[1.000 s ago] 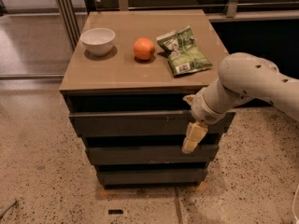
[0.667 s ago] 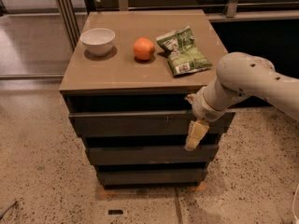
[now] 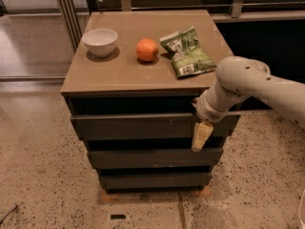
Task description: Open top drawer
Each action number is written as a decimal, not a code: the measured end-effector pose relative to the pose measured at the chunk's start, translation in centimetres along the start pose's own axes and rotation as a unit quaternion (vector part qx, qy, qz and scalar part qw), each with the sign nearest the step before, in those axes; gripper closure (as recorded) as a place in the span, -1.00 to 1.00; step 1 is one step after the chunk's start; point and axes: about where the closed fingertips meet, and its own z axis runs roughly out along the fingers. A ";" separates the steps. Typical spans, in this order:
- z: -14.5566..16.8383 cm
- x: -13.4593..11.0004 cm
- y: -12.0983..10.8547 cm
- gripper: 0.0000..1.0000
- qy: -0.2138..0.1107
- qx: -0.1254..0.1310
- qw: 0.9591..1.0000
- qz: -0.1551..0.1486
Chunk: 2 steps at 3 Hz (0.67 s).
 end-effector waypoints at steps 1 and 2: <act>1.1 0.8 -0.7 -1.00 0.001 -0.005 1.000 -0.001; 2.3 1.4 -1.4 -1.00 -0.003 -0.008 1.000 0.001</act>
Offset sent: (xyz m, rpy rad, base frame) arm 0.0277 -0.0127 -0.0360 0.0207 0.0171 -0.0019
